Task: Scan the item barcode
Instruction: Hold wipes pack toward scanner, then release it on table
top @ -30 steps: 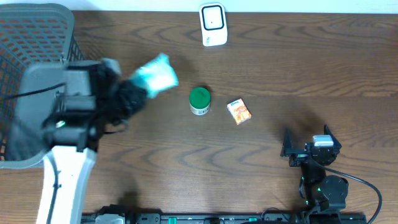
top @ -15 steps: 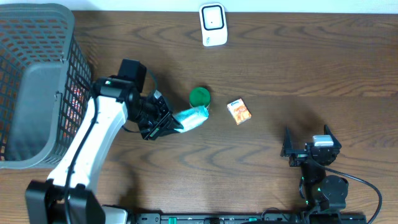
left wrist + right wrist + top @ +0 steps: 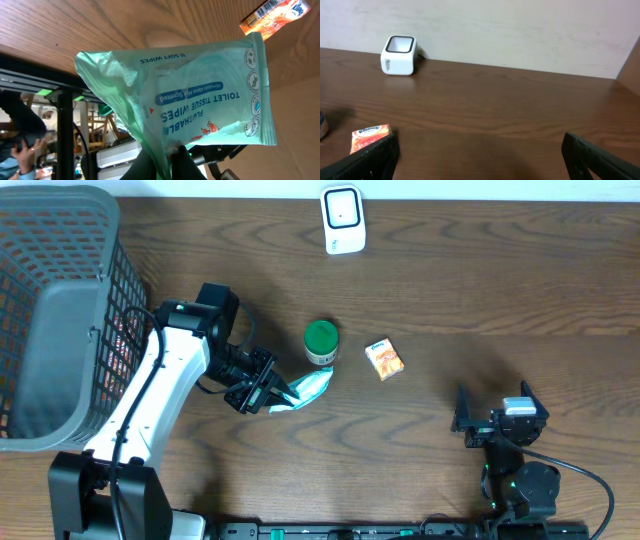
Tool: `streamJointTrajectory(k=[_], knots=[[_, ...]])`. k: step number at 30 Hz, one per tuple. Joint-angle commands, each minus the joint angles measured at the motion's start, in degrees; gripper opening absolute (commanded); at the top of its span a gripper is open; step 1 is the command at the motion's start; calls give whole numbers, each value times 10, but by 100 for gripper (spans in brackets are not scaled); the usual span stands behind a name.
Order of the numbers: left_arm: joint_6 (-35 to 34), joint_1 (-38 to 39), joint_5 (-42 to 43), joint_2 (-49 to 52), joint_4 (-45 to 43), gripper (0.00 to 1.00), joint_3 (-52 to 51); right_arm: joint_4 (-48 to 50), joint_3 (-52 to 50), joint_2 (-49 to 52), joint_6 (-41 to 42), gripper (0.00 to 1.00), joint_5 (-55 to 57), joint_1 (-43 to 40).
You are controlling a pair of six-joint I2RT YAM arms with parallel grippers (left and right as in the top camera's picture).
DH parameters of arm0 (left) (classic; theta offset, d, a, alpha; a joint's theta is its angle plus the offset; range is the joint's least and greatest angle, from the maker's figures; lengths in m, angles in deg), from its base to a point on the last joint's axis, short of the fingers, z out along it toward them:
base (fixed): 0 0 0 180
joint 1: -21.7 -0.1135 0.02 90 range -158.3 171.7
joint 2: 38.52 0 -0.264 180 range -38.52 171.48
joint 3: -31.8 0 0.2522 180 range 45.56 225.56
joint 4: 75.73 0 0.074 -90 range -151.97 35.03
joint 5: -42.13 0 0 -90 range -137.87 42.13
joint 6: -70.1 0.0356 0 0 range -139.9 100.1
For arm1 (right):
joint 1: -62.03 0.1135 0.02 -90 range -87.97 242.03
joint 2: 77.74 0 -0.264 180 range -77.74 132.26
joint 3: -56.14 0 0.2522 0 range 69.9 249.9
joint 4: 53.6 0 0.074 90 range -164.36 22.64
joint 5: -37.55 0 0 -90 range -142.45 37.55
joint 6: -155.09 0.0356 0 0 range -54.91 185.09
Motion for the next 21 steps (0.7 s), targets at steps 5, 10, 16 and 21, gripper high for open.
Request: streamJointTrajectory(k=[5, 10, 16, 21], knots=[[-14, 0, 15, 0, 5, 8, -8, -2, -1, -2, 9, 99, -1, -8], [-12, 13, 9, 19, 1, 7, -33, -2, -1, -2, 9, 99, -1, -8], [12, 29, 58, 82, 0, 7, -47, -2, -1, -2, 9, 99, -1, -8], [34, 38, 70, 150, -4, 7, -47, -2, -1, -2, 9, 99, -1, -8]])
